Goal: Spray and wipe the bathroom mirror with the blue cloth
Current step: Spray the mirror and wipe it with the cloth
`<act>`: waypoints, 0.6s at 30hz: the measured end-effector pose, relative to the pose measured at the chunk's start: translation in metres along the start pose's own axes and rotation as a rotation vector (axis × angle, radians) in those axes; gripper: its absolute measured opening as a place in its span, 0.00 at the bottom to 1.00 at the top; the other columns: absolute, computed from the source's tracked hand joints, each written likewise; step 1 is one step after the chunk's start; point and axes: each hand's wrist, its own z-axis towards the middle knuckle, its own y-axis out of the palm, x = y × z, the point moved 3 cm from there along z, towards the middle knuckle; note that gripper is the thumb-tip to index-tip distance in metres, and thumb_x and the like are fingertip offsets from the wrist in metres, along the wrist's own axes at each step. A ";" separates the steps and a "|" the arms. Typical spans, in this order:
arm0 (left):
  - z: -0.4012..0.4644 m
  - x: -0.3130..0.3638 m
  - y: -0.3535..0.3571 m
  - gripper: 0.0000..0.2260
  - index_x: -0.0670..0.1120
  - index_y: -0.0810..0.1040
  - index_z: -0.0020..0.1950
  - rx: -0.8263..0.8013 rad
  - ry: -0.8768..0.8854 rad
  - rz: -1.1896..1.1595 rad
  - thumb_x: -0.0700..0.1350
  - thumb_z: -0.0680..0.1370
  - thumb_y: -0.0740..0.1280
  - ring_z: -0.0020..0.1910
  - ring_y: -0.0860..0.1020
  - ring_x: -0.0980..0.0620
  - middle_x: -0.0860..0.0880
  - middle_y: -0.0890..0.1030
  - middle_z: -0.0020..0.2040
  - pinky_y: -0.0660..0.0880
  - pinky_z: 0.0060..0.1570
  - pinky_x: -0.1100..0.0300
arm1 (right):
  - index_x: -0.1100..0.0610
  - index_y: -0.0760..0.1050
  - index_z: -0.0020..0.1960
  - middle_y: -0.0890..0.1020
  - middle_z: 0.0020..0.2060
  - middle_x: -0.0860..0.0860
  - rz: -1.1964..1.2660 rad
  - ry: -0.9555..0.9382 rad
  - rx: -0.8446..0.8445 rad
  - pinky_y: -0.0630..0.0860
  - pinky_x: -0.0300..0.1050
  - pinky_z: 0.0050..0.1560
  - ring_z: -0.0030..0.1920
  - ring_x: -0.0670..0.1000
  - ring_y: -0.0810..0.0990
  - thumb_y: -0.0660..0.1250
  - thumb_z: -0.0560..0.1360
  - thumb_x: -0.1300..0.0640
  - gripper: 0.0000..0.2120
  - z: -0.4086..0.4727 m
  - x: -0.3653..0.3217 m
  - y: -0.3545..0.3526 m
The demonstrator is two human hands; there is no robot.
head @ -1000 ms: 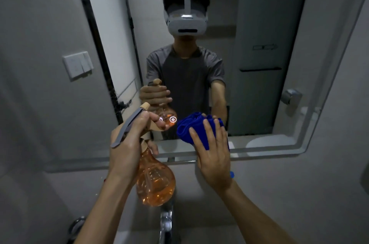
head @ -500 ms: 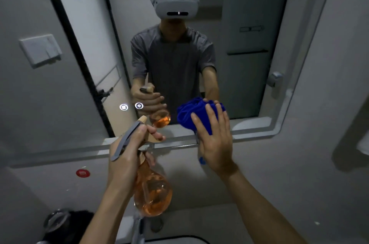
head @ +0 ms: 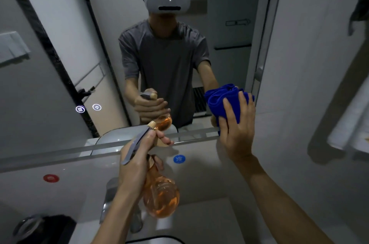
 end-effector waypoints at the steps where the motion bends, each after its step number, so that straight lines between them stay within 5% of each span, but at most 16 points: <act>1: 0.000 0.000 -0.002 0.11 0.45 0.83 0.47 0.002 -0.002 -0.007 0.48 0.81 0.64 0.51 0.83 0.39 0.41 0.85 0.46 0.77 0.46 0.48 | 0.55 0.63 0.75 0.62 0.75 0.61 0.014 -0.002 -0.004 0.61 0.68 0.74 0.77 0.67 0.56 0.61 0.83 0.55 0.21 0.000 -0.005 0.001; 7: -0.004 0.015 -0.027 0.11 0.47 0.84 0.43 0.043 0.005 -0.054 0.45 0.81 0.64 0.46 0.84 0.44 0.43 0.84 0.42 0.75 0.26 0.59 | 0.54 0.67 0.74 0.63 0.75 0.59 0.028 -0.230 -0.112 0.54 0.64 0.77 0.76 0.67 0.59 0.73 0.76 0.61 0.29 -0.016 -0.058 0.025; 14: -0.012 0.033 -0.102 0.12 0.42 0.81 0.49 0.075 0.040 -0.044 0.49 0.81 0.65 0.50 0.84 0.41 0.42 0.85 0.44 0.81 0.37 0.59 | 0.51 0.64 0.76 0.61 0.76 0.58 -0.021 -0.375 -0.184 0.52 0.63 0.78 0.78 0.64 0.56 0.73 0.74 0.67 0.36 -0.034 -0.143 0.065; 18: -0.020 0.047 -0.151 0.09 0.50 0.85 0.45 0.151 0.035 -0.079 0.49 0.77 0.65 0.47 0.85 0.43 0.43 0.85 0.42 0.78 0.34 0.60 | 0.52 0.68 0.75 0.64 0.76 0.59 -0.006 -0.405 -0.204 0.53 0.62 0.78 0.77 0.64 0.58 0.61 0.82 0.64 0.23 -0.038 -0.200 0.090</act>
